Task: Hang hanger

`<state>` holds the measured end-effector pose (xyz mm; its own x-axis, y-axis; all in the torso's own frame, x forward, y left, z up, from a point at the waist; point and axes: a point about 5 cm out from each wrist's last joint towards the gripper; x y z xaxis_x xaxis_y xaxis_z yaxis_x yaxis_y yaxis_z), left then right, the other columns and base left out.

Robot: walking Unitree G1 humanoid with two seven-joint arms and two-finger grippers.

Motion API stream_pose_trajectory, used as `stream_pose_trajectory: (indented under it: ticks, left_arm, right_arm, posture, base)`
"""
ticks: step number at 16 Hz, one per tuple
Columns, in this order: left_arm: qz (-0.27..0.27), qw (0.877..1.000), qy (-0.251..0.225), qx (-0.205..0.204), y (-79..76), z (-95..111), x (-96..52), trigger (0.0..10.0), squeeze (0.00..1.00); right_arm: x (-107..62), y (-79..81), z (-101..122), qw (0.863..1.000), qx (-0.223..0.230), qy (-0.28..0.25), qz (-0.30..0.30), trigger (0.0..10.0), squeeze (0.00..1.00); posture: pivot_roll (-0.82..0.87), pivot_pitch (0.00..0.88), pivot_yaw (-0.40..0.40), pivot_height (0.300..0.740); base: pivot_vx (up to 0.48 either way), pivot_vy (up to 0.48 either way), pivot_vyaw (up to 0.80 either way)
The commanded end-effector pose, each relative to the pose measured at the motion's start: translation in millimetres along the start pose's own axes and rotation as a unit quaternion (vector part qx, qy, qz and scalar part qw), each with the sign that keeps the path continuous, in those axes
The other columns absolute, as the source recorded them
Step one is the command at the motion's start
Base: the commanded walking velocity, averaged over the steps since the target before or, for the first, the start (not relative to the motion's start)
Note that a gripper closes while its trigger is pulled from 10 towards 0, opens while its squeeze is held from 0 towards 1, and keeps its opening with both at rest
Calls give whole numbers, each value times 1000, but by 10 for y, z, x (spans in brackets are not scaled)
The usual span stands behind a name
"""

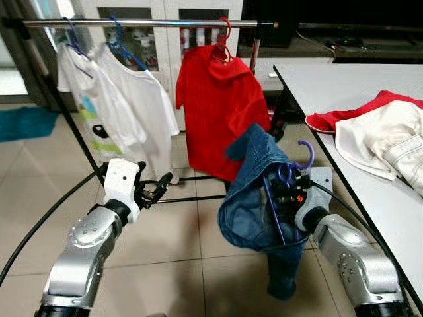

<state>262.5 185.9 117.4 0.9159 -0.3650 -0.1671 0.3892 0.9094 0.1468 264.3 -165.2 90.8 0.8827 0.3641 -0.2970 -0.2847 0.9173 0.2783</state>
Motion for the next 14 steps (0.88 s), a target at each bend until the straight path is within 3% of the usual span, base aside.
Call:
stream_pose_trajectory:
  ticks: [1,5,7,8,9,12,14]
  left_arm:
    - [-17,1000,-8,7,136,24,-60,10000,1000]
    - [-57,997,-2,46,454,87,-179,10000,1000]
    - [-119,992,-9,40,599,183,-228,10000,1000]
    - [-133,990,-7,49,616,198,-238,10000,1000]
    - [-154,985,-25,70,686,312,-247,10000,0]
    - [-185,979,-52,74,797,492,-226,10000,0]
    - [-207,973,-73,72,842,623,-213,10000,0]
  right_arm:
    - [-37,86,185,997,-30,-32,60,10000,0]
    - [-219,119,349,980,-63,-41,185,10000,0]
    - [-377,182,492,952,-70,-47,294,10000,0]
    - [-399,193,504,947,-76,-44,310,10000,0]
    - [-466,230,521,928,-85,-32,361,10000,0]
    - [-558,306,588,899,-84,-27,428,10000,0]
    - [-591,327,596,887,-92,-15,453,10000,0]
  posture:
    - [-62,32,-15,740]
    - [-63,24,-9,740]
    - [-63,20,-3,740]
    - [-64,18,-1,740]
    - [-59,16,-1,740]
    - [-56,17,-1,740]
    - [-60,21,6,740]
  base:
    - [0,0,0]
    - [0,0,0]
    - [0,0,0]
    - [0,0,0]
    - [0,0,0]
    - [0,0,0]
    - [0,0,0]
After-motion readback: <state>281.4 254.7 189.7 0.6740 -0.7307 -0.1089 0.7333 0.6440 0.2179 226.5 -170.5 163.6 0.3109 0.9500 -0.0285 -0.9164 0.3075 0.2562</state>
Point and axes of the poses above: a point about 5 cm out from each wrist's last joint towards the gripper, its own x axis pointing out of the wrist towards the gripper, its own z axis along the axis of the wrist's last joint, y = z × x, and after that the axes turned 4 degrees about x, right-handed
